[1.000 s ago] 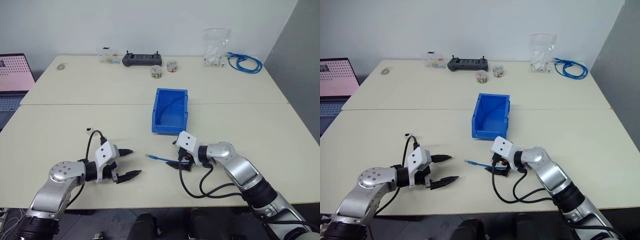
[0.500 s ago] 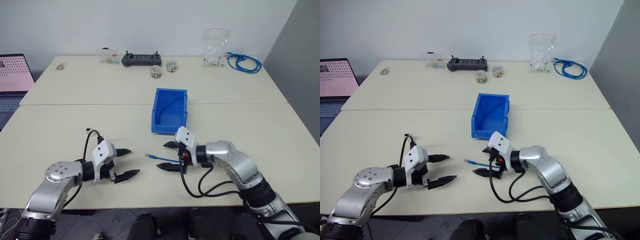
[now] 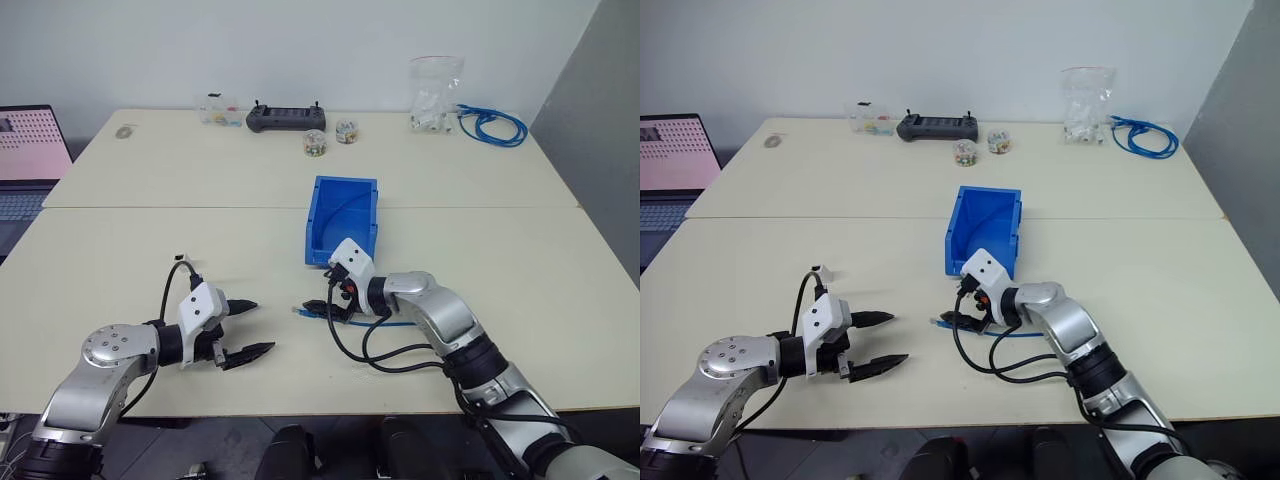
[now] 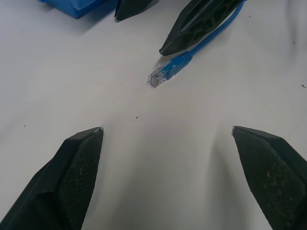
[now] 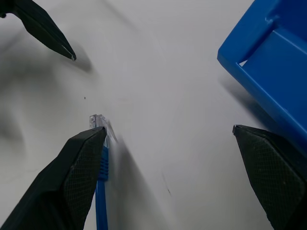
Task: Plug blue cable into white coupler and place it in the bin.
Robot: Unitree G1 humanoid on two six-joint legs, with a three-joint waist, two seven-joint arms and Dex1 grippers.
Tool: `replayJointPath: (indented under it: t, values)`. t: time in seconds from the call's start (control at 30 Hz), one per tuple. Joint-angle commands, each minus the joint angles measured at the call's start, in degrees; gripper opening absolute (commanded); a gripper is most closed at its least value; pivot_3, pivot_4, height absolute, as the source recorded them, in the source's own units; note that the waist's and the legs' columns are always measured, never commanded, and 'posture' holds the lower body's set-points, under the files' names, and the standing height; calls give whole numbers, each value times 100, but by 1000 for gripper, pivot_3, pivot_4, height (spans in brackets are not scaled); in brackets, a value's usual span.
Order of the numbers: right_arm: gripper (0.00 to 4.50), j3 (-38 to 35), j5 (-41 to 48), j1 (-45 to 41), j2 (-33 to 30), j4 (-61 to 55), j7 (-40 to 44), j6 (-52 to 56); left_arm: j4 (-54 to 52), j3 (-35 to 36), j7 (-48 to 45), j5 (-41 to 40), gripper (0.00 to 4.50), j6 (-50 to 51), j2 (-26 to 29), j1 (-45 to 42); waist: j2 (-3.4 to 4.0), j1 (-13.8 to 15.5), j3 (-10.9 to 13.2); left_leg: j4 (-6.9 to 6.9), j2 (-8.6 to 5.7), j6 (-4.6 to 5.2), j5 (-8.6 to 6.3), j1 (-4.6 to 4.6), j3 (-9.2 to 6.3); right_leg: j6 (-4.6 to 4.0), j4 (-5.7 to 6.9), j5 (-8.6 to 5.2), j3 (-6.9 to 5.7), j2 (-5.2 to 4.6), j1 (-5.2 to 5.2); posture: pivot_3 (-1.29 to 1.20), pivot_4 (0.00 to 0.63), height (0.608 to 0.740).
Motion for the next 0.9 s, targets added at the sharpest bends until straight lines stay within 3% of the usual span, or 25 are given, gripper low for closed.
replayJointPath:
  t: [0.03, 0.5, 0.9]
  values:
    - [4477, 134, -89, -21, -102, -228, 155, -178, -217, 140, -30, -93, 4500, -3, 82, 32, 0, 0, 0, 0, 0, 0, 0, 0, 0, 0, 0, 0, 0, 0, 0, 0, 150, 740]
    - [4477, 865, -678, 182, -489, -591, 491, -1014, -78, 199, -117, -54, 4500, -148, 106, 100, 0, -1, 0, 0, 1, 0, 0, 0, 0, 0, 0, 0, -1, 0, -1, 0, 150, 740]
    - [4477, 259, -172, 100, -337, -823, 639, -493, 110, 44, -91, 83, 4500, -365, -8, -4, 0, 2, 0, 0, 1, 0, 0, -1, 0, 0, 0, 0, -1, 0, -1, 0, 150, 740]
